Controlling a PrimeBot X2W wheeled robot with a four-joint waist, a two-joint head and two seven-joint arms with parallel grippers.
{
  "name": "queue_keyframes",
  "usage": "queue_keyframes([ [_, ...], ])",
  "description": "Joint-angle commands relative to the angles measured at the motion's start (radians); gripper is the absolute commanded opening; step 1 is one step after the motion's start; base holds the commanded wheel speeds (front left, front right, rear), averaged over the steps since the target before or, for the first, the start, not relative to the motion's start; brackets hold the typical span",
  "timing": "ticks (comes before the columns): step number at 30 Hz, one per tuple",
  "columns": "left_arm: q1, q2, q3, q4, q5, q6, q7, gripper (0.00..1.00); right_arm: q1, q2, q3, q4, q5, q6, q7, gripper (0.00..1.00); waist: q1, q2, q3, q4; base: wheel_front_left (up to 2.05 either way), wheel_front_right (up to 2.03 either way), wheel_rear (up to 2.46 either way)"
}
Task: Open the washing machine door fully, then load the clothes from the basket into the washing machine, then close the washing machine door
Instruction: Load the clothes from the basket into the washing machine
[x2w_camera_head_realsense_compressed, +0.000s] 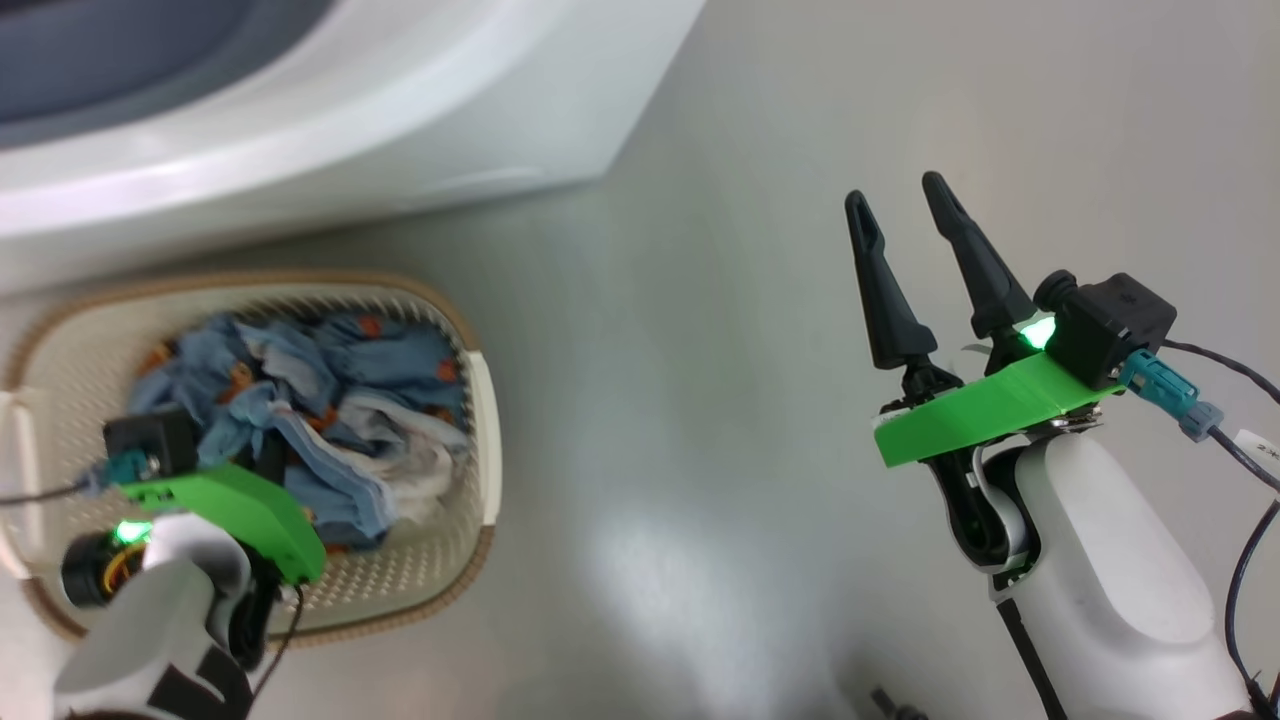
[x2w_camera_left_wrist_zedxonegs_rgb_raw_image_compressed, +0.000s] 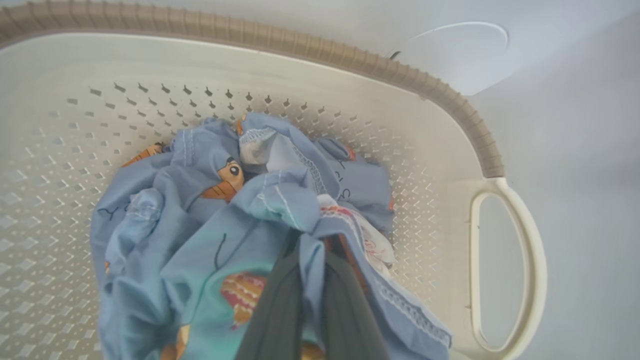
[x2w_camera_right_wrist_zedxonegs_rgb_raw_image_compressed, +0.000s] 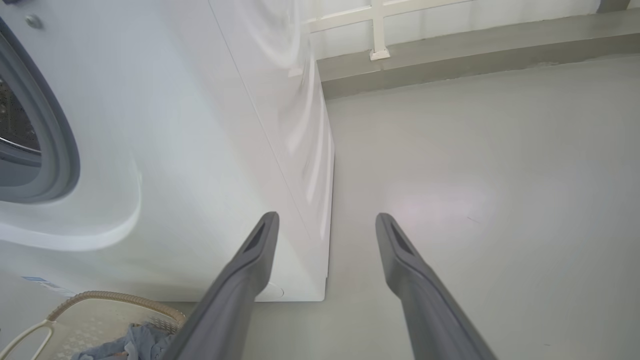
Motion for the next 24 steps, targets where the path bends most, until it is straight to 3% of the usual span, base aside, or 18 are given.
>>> queue_keyframes([
  [1, 0.04, 0.032, 0.013, -0.021, -0.015, 0.001, -0.02, 0.0, 0.047, 0.002, 0.02, -0.014, 0.02, 0.005, -0.008, 1.0, 0.0, 0.0, -0.106, 0.036, 0.0, 0.0, 0.0],
  [11, 0.152, 0.039, 0.009, -0.148, -0.08, 0.001, -0.078, 0.0, 0.118, -0.039, 0.017, 0.029, 0.055, 0.005, -0.008, 1.0, 0.0, 0.0, -0.306, 0.093, 0.0, 0.0, 0.0],
  [16, 0.214, 0.042, 0.09, -0.258, -0.043, 0.001, -0.079, 0.0, 0.156, -0.063, 0.018, 0.044, 0.073, 0.005, -0.008, 1.0, 0.0, 0.0, -0.395, 0.118, 0.0, 0.0, 0.0],
  [24, 0.319, 0.002, 0.203, -0.418, 0.053, 0.013, -0.079, 0.0, 0.204, -0.093, 0.029, 0.06, 0.1, 0.005, -0.008, 1.0, 0.0, 0.0, -0.496, 0.147, 0.0, 0.0, 0.0],
])
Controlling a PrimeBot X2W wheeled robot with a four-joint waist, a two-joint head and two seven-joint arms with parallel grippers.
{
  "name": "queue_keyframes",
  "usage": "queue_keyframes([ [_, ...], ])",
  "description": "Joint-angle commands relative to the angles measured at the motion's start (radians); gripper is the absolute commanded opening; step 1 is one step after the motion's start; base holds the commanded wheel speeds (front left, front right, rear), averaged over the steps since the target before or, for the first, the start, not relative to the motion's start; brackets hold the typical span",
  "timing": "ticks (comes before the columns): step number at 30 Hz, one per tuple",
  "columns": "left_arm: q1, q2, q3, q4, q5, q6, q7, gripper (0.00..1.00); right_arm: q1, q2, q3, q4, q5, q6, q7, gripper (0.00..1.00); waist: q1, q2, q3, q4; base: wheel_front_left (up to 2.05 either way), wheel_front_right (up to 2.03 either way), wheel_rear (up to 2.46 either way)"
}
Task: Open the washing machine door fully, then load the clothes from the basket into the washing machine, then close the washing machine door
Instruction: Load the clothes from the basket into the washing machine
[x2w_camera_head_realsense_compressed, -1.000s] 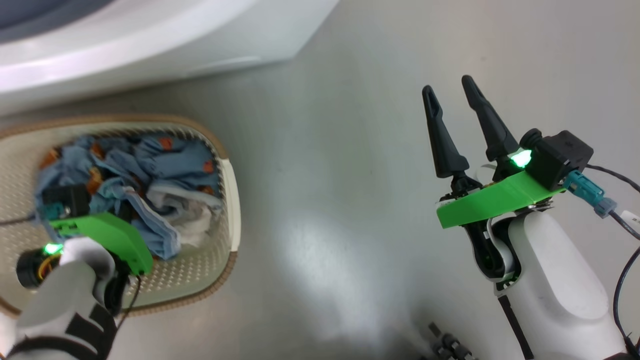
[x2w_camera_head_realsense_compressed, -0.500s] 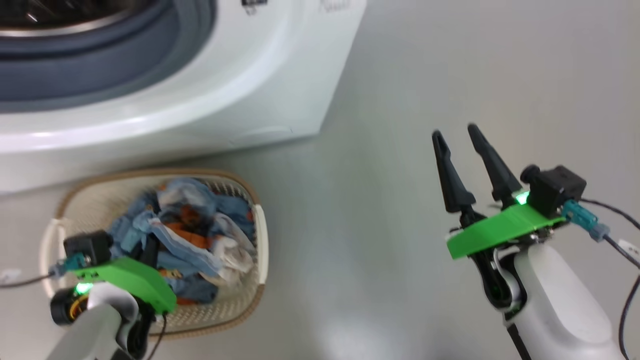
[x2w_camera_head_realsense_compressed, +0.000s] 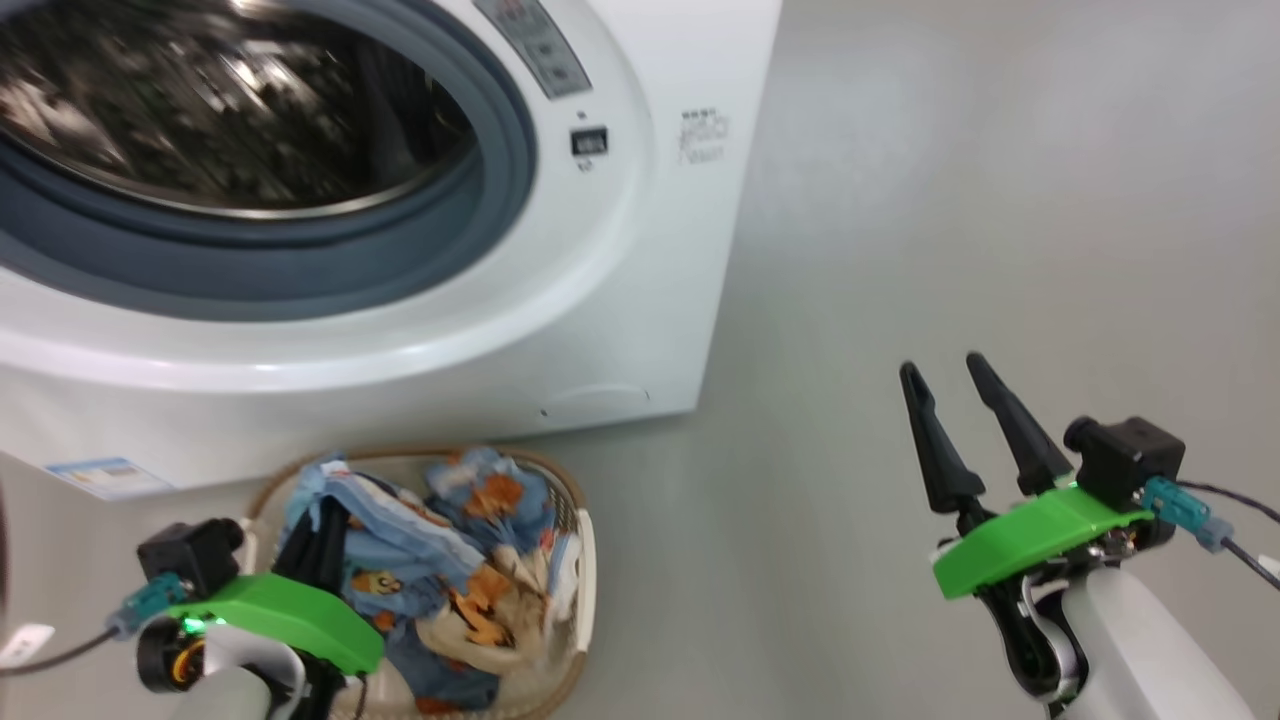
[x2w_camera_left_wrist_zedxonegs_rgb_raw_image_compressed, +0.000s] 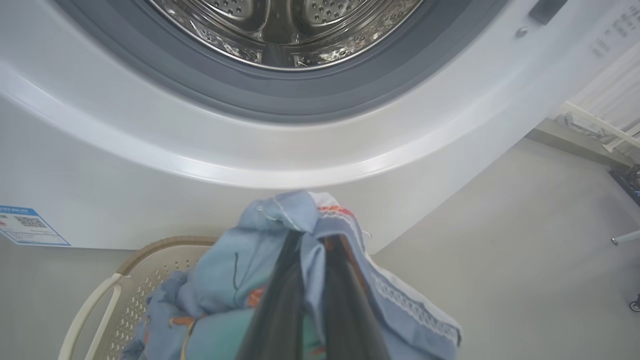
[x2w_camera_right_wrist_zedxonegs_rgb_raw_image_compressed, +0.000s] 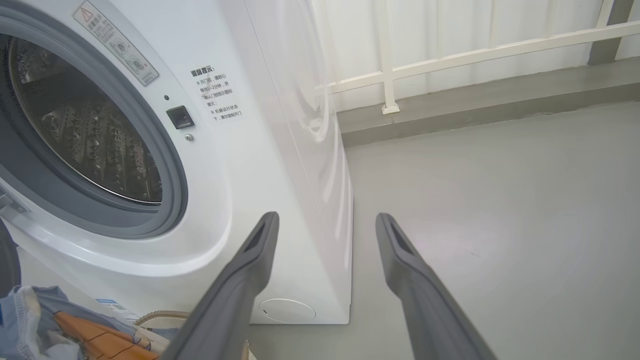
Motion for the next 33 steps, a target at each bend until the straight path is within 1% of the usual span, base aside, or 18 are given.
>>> queue_keyframes([
  [1, -0.001, 0.025, 0.038, -0.028, 0.014, 0.005, -0.014, 0.0, 0.011, -0.011, 0.024, -0.018, 0.006, 0.005, -0.008, 1.0, 0.0, 0.0, -0.08, 0.045, 0.0, 0.0, 0.0],
  [7, 0.06, -0.004, 0.092, -0.162, 0.077, 0.024, -0.014, 0.0, 0.046, -0.03, 0.033, -0.011, 0.025, 0.005, -0.008, 1.0, 0.0, 0.0, -0.14, 0.062, 0.0, 0.0, 0.0],
  [12, 0.104, -0.018, 0.121, -0.268, 0.109, 0.049, -0.014, 0.0, 0.066, -0.045, 0.042, -0.008, 0.041, 0.005, -0.008, 1.0, 0.0, 0.0, -0.178, 0.065, 0.0, 0.0, 0.0],
  [21, 0.154, -0.008, 0.128, -0.412, 0.127, 0.103, 0.003, 0.0, 0.082, -0.061, 0.053, -0.01, 0.058, 0.005, -0.008, 1.0, 0.0, 0.0, -0.202, 0.059, 0.0, 0.0, 0.0],
  [26, 0.166, -0.001, 0.126, -0.448, 0.125, 0.12, 0.026, 0.0, 0.084, -0.062, 0.062, -0.009, 0.062, 0.005, -0.008, 1.0, 0.0, 0.0, -0.204, 0.054, 0.0, 0.0, 0.0],
  [33, 0.145, 0.008, 0.119, -0.455, 0.132, 0.133, 0.047, 0.0, 0.079, -0.068, 0.069, -0.008, 0.065, 0.005, -0.008, 1.0, 0.0, 0.0, -0.198, 0.046, 0.0, 0.0, 0.0],
])
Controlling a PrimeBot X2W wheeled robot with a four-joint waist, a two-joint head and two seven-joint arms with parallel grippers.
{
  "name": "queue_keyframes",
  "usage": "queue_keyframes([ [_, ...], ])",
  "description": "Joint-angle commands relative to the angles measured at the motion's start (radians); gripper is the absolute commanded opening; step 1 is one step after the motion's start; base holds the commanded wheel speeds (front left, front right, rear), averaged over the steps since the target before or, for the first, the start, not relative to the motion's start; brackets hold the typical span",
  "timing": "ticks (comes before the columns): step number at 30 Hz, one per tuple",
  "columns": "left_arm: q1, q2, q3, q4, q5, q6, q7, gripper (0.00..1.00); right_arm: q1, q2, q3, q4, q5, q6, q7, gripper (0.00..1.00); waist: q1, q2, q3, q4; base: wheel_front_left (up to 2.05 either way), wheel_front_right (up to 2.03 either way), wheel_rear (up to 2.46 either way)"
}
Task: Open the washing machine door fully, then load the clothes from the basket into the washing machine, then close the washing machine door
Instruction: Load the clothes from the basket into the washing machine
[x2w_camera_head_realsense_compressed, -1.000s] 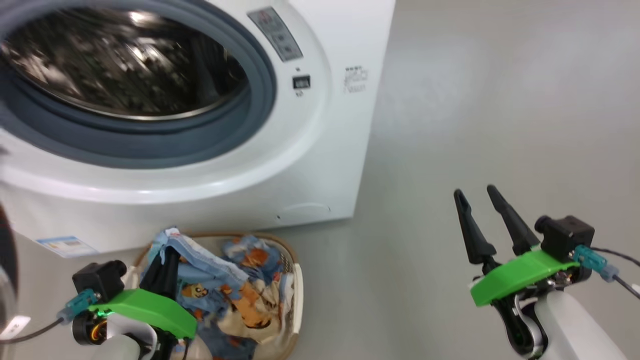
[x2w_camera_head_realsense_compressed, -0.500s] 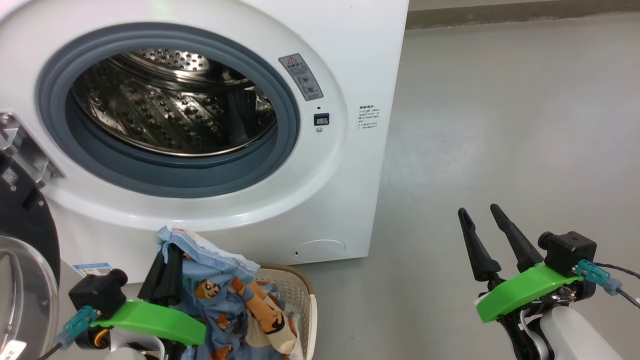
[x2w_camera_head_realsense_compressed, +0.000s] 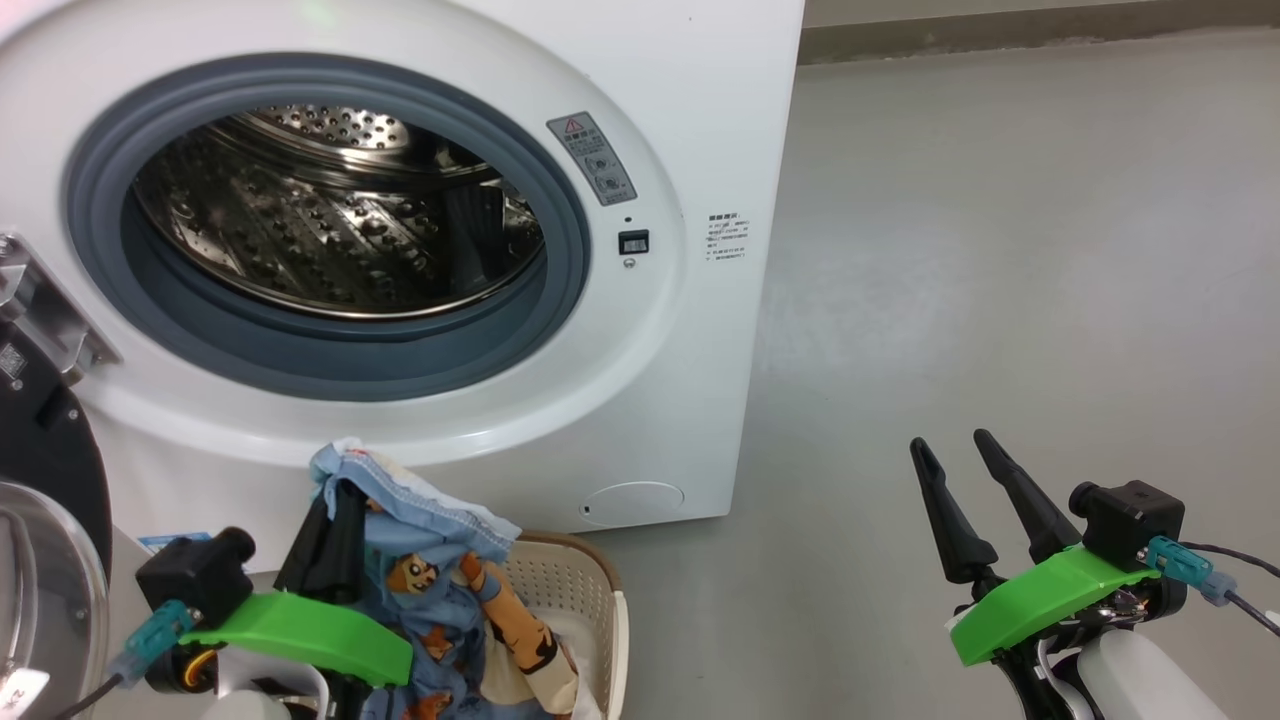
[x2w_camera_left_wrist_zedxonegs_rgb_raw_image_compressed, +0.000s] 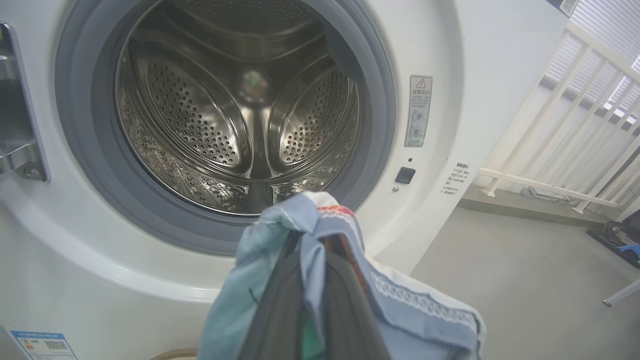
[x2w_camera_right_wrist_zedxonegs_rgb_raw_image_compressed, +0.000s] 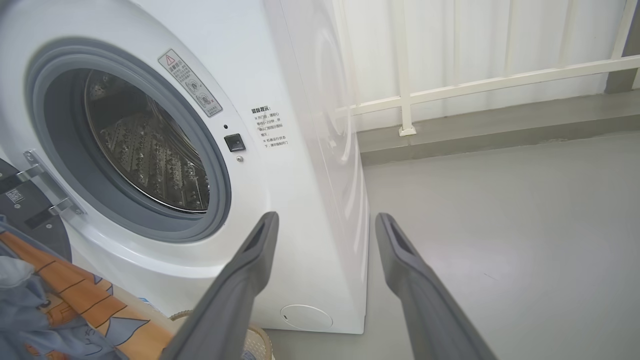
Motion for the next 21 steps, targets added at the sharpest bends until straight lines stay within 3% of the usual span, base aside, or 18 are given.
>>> queue_keyframes([
  [1, -0.043, 0.036, 0.034, -0.03, 0.02, 0.007, 0.004, 0.0, -0.012, -0.014, 0.018, -0.02, 0.004, 0.005, -0.008, 1.0, 0.0, 0.0, 0.007, -0.002, 0.0, 0.0, 0.0],
  [13, -0.259, 0.074, 0.068, -0.018, 0.037, 0.022, 0.028, 0.0, -0.043, -0.008, 0.016, -0.039, -0.017, 0.005, -0.008, 1.0, 0.0, 0.0, 0.11, -0.028, 0.0, 0.0, 0.0],
  [21, -0.49, 0.088, 0.071, 0.21, 0.03, -0.015, 0.071, 0.0, -0.097, 0.02, 0.01, -0.064, -0.053, 0.005, -0.008, 1.0, 0.0, 0.0, 0.269, -0.085, 0.0, 0.0, 0.0],
])
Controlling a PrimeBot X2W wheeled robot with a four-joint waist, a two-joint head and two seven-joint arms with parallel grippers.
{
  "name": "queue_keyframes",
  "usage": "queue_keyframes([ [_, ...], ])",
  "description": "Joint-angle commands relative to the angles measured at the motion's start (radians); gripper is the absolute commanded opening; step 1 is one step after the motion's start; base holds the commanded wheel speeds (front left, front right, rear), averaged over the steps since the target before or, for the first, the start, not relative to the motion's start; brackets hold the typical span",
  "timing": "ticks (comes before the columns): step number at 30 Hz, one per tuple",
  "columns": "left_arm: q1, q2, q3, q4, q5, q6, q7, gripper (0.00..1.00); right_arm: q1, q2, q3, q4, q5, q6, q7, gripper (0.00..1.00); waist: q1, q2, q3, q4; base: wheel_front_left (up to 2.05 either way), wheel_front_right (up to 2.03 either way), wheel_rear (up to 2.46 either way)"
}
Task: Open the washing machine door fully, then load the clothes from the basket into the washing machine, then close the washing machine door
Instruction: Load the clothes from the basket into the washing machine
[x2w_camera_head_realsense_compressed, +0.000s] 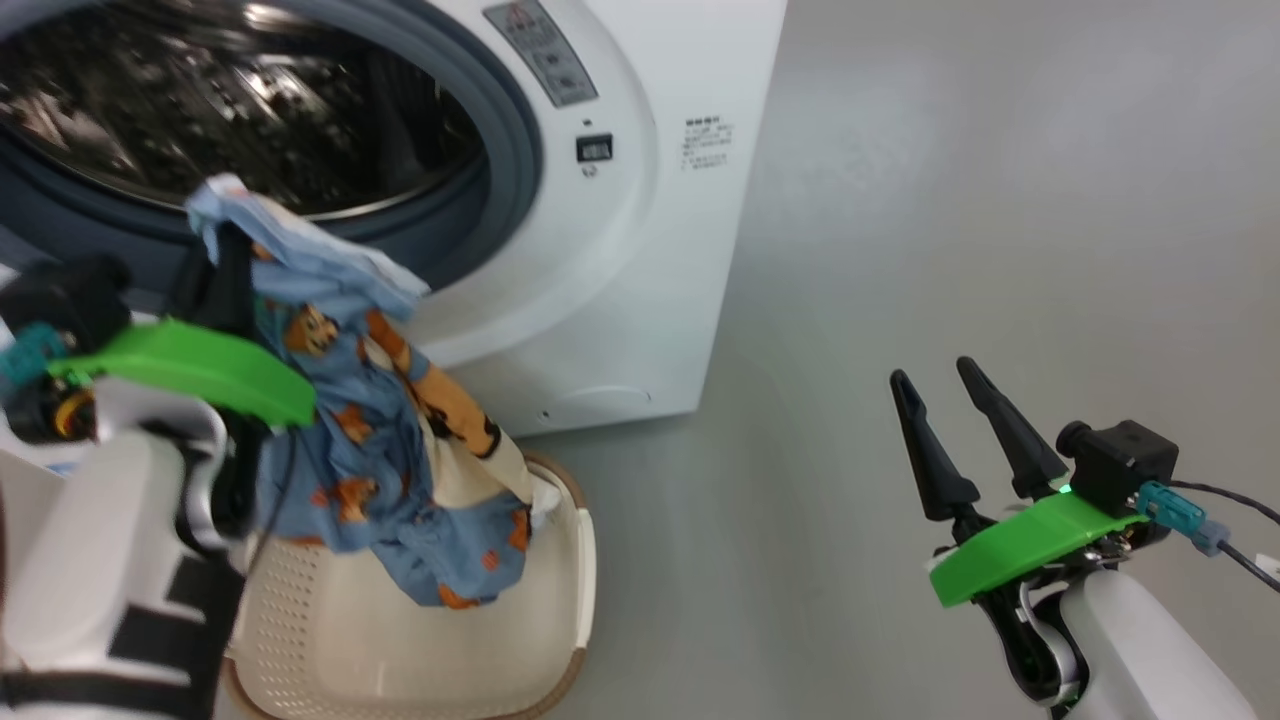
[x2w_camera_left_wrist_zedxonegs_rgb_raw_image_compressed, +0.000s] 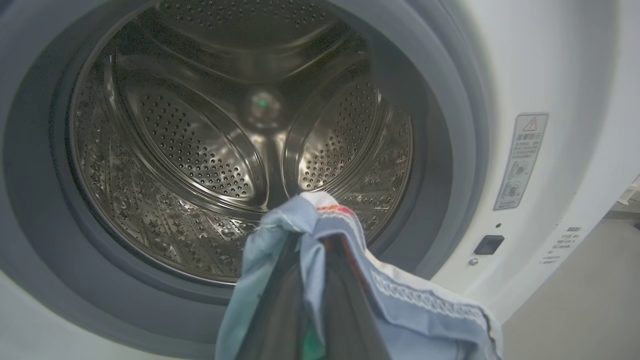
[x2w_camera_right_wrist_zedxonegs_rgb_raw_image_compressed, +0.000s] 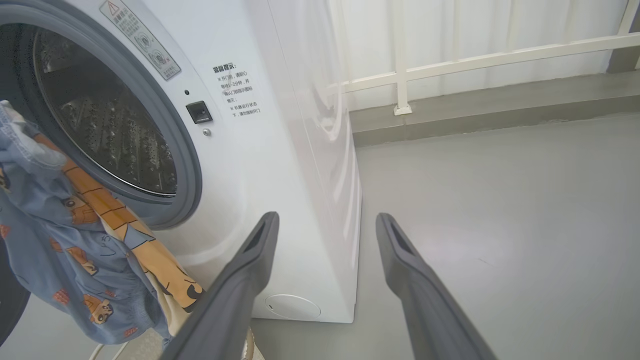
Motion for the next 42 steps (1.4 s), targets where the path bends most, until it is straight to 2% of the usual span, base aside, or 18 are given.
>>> queue_keyframes([
  [1, -0.067, 0.041, 0.037, 0.007, 0.003, -0.007, -0.003, 0.0, -0.023, 0.006, 0.011, -0.026, -0.009, 0.005, -0.008, 1.0, 0.0, -0.0001, 0.094, -0.046, 0.0, 0.0, 0.0],
  [11, -0.348, 0.069, 0.026, 0.318, 0.033, -0.066, -0.055, 0.0, -0.068, 0.063, 0.009, -0.07, -0.052, 0.005, -0.008, 1.0, 0.0, -0.0001, 0.287, -0.129, 0.0, 0.0, 0.0],
  [21, -0.598, 0.125, 0.011, 0.498, 0.076, -0.079, -0.091, 0.0, -0.078, 0.102, 0.015, -0.107, -0.078, 0.005, -0.008, 1.0, 0.0, -0.0001, 0.401, -0.203, 0.0, 0.0, 0.0],
  [25, -0.687, 0.145, 0.028, 0.496, 0.093, -0.056, -0.124, 0.0, -0.079, 0.111, 0.016, -0.114, -0.079, 0.005, -0.008, 1.0, 0.0, -0.0001, 0.423, -0.219, 0.0, 0.0, 0.0],
  [28, -0.73, 0.168, 0.062, 0.435, 0.116, -0.03, -0.132, 0.0, -0.077, 0.117, 0.016, -0.117, -0.076, 0.005, -0.008, 1.0, 0.0, -0.0001, 0.434, -0.23, 0.0, 0.0, 0.0],
  [31, -0.717, 0.183, 0.114, 0.346, 0.149, -0.003, -0.132, 0.0, -0.077, 0.122, 0.015, -0.12, -0.074, 0.005, -0.008, 1.0, 0.0, -0.0001, 0.444, -0.239, 0.0, 0.0, 0.0],
  [35, -0.687, 0.177, 0.141, 0.336, 0.172, 0.002, -0.133, 0.0, -0.076, 0.125, 0.015, -0.12, -0.074, 0.005, -0.008, 1.0, 0.0, -0.0001, 0.447, -0.242, 0.0, 0.0, 0.0],
  [36, -0.676, 0.168, 0.141, 0.363, 0.172, 0.001, -0.133, 0.07, -0.075, 0.125, 0.014, -0.119, -0.074, 0.005, -0.008, 1.0, 0.0, -0.0001, 0.445, -0.242, 0.0, 0.0, 0.0],
  [37, -0.67, 0.16, 0.137, 0.396, 0.172, -0.002, -0.133, 0.64, -0.074, 0.126, 0.013, -0.117, -0.075, 0.005, -0.008, 1.0, 0.0, -0.0001, 0.443, -0.24, 0.0, 0.0, 0.0],
  [38, -0.668, 0.154, 0.131, 0.429, 0.173, -0.003, -0.128, 1.0, -0.073, 0.127, 0.013, -0.115, -0.075, 0.005, -0.008, 1.0, 0.0, -0.0001, 0.441, -0.239, 0.0, 0.0, 0.0],
  [42, -0.677, 0.131, 0.113, 0.523, 0.173, -0.017, -0.115, 1.0, -0.078, 0.128, 0.012, -0.106, -0.076, 0.005, -0.008, 1.0, 0.0, -0.0001, 0.43, -0.228, 0.0, 0.0, 0.0],
])
